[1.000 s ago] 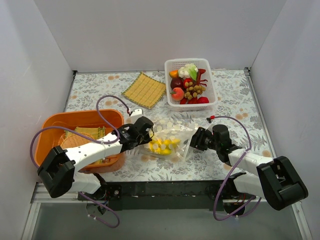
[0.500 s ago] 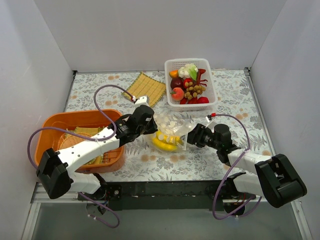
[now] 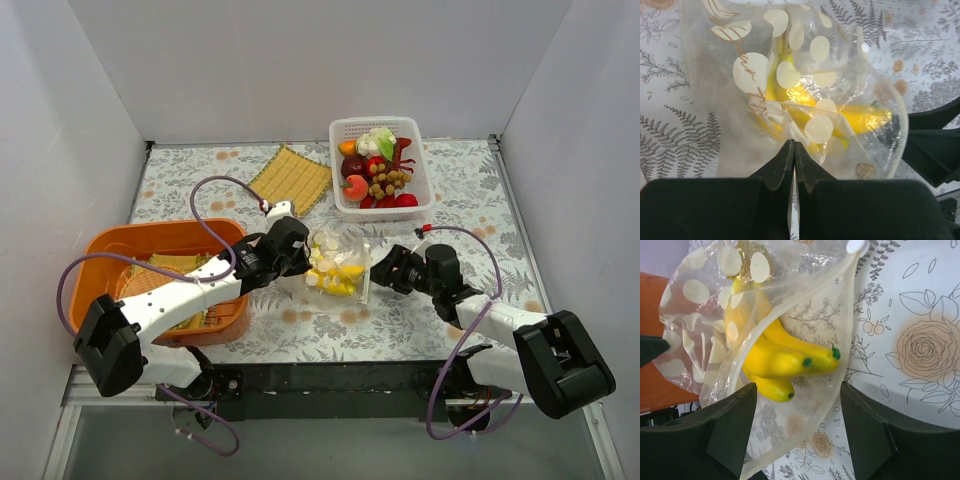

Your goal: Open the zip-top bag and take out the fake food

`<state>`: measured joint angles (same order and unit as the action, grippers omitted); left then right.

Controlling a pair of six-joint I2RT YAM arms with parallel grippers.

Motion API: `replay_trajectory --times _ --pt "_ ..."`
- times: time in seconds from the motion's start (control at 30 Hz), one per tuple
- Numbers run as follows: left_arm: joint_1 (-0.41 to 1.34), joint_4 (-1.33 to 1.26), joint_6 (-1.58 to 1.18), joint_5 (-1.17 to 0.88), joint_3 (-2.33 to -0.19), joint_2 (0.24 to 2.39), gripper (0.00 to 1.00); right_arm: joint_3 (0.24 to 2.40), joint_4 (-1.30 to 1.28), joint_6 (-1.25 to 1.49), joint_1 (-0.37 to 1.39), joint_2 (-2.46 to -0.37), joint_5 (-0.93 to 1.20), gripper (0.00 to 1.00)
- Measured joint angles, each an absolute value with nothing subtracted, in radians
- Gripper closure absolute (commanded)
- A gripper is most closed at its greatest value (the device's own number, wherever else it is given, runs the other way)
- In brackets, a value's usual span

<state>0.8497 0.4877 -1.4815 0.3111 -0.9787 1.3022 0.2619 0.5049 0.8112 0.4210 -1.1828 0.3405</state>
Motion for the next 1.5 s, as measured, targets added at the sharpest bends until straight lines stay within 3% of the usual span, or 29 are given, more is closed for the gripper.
replay_trajectory --times 0.47,0.53,0.6,0.67,0.77,0.93,1.1,1.23,1.5 --pt "0.850 0.478 -1.534 0.318 -0.884 1.372 1.00 0.350 0.441 0.811 0.485 -1.274 0.236 0.23" --pt "0.850 0.481 -1.533 0.311 -0.881 1.373 0.91 0.350 0.448 0.814 0.485 -1.280 0.231 0.24" --pt "0.850 0.492 -1.523 0.304 -0.887 1.367 0.73 0.350 0.451 0.817 0.485 -1.280 0.224 0.24" --pt "0.850 0.522 -1.507 0.300 -0.911 1.355 0.62 0.350 0.451 0.818 0.485 -1.275 0.211 0.25" --pt "0.850 0.571 -1.489 0.302 -0.990 1.331 0.56 0.350 0.446 0.821 0.485 -1.248 0.192 0.27" --pt "0.842 0.544 -1.459 0.326 -1.114 1.368 0.66 0.352 0.446 0.836 0.485 -1.227 0.177 0.31" --pt "0.816 0.466 -1.433 0.329 -1.205 1.605 0.71 0.383 0.440 0.850 0.485 -1.282 0.178 0.33" --pt "0.807 0.462 -1.412 0.340 -1.211 1.737 0.73 0.385 0.440 0.863 0.485 -1.290 0.178 0.32" --pt "0.800 0.374 -1.435 0.344 -1.141 1.762 0.80 0.411 0.445 0.887 0.487 -1.333 0.184 0.25"
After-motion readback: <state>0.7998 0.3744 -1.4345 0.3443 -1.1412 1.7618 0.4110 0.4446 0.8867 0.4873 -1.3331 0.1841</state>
